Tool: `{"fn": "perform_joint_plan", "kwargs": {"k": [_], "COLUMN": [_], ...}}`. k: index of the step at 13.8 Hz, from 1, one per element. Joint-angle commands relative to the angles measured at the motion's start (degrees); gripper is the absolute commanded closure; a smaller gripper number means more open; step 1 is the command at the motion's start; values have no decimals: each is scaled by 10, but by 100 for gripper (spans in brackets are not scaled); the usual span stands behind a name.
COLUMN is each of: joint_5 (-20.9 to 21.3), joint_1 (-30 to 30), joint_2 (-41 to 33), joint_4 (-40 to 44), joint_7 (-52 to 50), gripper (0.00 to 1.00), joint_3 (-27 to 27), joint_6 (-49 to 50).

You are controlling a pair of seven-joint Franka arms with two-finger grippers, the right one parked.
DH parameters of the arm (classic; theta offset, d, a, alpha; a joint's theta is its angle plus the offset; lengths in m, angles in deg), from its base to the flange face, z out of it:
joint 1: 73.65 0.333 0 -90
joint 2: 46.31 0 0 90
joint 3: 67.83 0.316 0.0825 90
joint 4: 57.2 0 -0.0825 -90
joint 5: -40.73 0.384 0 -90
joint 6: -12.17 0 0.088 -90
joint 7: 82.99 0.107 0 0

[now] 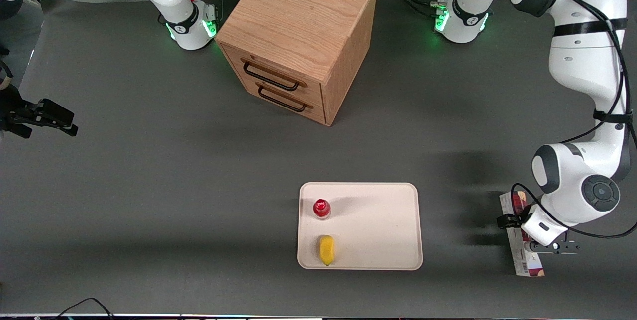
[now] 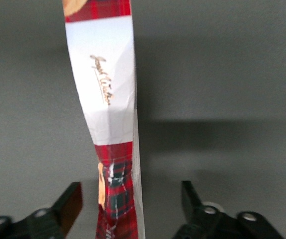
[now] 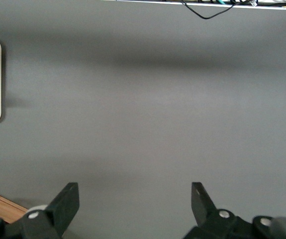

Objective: Place red cookie box on tray
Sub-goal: 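Lower the open left gripper onto the red plaid cookie box and close, then lift the cookie box and carry it over the white tray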

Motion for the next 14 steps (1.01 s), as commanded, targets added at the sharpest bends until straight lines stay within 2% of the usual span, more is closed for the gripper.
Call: {"fn": "perform_joint_plan", "kwargs": {"k": [1,3,9,14], "joint_5": [1,1,-4,2], "joint_1": [-2,-3,-2,-10], "joint_2": [-1,0,-15,-103], "joint_4": [13,13,27,67], "joint_7": [-4,1,-9,-47], "gripper": [74,100,100,100], "joint_3": [5,5,5,4], "joint_6": [5,5,32,185]}}
